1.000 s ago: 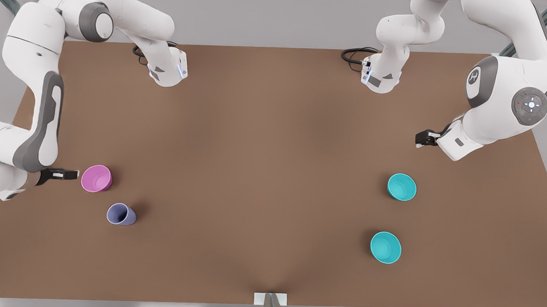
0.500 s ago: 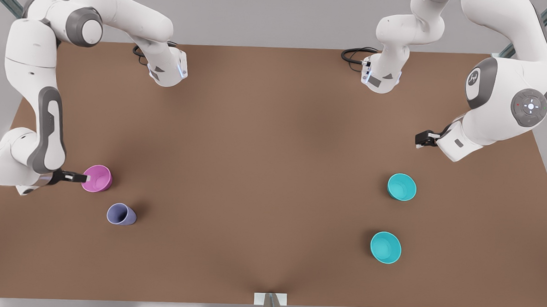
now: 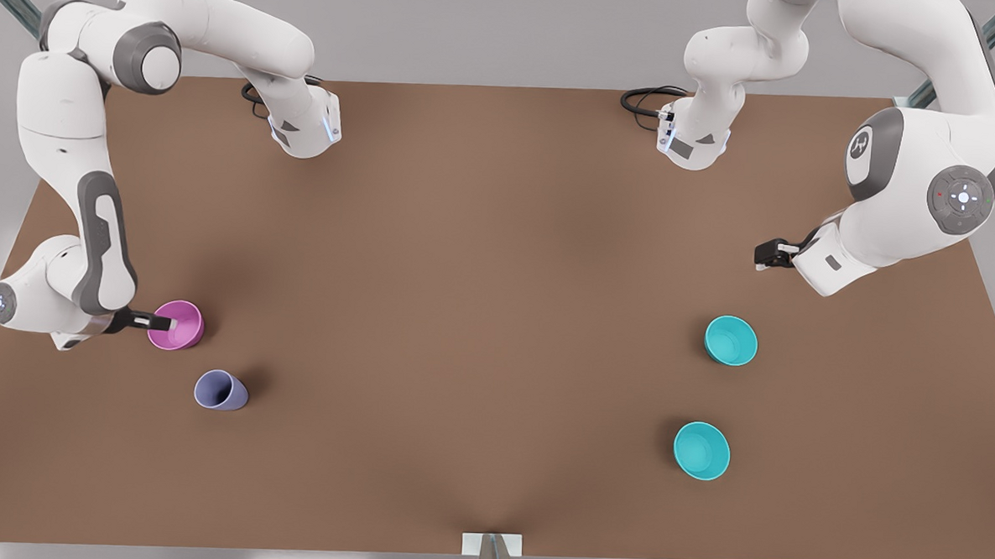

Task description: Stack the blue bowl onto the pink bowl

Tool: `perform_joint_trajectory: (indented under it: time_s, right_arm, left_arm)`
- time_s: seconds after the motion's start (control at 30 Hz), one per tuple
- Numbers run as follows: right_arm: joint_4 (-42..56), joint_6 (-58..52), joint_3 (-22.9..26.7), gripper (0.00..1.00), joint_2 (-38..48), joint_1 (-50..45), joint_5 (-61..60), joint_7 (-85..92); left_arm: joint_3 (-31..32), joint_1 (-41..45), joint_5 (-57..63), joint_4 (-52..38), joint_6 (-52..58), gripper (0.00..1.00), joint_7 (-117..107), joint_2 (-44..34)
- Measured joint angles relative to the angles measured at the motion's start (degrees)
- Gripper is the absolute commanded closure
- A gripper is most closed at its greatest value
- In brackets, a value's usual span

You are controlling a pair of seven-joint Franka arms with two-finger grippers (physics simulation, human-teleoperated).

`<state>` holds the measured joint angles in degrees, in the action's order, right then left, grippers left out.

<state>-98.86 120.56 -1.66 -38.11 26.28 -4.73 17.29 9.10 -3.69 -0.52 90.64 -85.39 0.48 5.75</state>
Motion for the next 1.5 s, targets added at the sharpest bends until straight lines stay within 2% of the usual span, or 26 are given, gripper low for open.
perform_joint_trajectory:
  time_s: [0.07,0.13,0.17,0.33,0.5,0.7,0.93,1.13,1.23,1.3,1.33,1.37,1.5]
  right_arm:
    - [0.1,0.2,0.0,0.51,-0.2,0.0,-0.4,0.4]
    - [0.4,0.2,-0.1,0.73,-0.2,0.0,-0.8,0.9]
    - [0.5,0.1,-0.1,0.79,-0.2,0.0,-1.0,1.2]
    - [1.9,-1.2,-1.8,0.79,0.6,0.0,-1.8,1.9]
    - [1.9,-6.0,-7.6,0.79,6.6,-2.5,-6.5,2.1]
    - [4.4,-6.2,-9.1,0.79,8.2,-24.4,-14.6,-4.1]
    - [11.3,7.2,-8.7,0.79,-2.6,-46.5,-19.3,-21.2]
    - [18.6,16.4,-8.6,0.79,-11.6,-51.3,-20.1,-34.6]
    - [22.4,18.5,-8.6,0.79,-15.2,-52.6,-20.1,-39.9]
    - [23.7,19.8,-8.6,0.79,-16.6,-53.3,-20.1,-43.0]
    - [23.9,20.5,-8.6,0.76,-17.1,-53.6,-20.1,-44.5]
    - [24.0,21.1,-8.6,0.01,-17.4,-53.9,-20.0,-45.9]
    - [24.1,23.3,-8.6,0.00,-17.4,-54.3,-19.8,-50.8]
  left_arm:
    - [0.0,0.0,0.0,0.0,0.0,0.00,0.0,0.0]
    - [0.0,0.0,0.0,0.0,0.0,0.00,0.0,0.0]
    - [0.0,0.0,0.0,0.0,0.0,0.00,0.0,0.0]
    - [0.0,0.0,0.0,0.0,0.0,0.00,0.0,0.0]
    - [0.0,-0.3,0.0,0.0,0.0,0.00,0.0,0.1]
    - [0.0,-0.3,0.0,0.0,-0.1,0.00,0.0,0.4]
    - [0.0,-0.6,0.1,0.0,-0.2,0.00,0.0,0.9]
    - [0.0,-2.7,-0.1,-0.3,-1.1,0.00,0.0,4.9]
    - [-0.1,-5.9,-0.2,-0.3,-3.2,0.00,0.0,10.1]
    - [-2.7,-7.0,-2.1,4.8,-7.5,0.00,0.5,12.6]
    - [-5.4,-7.2,-4.9,9.0,-10.6,0.00,1.3,13.1]
    - [-7.5,-7.5,-7.4,11.9,-13.7,0.00,2.5,14.3]
    - [-9.6,-7.9,-13.8,18.2,-25.4,0.00,7.4,19.3]
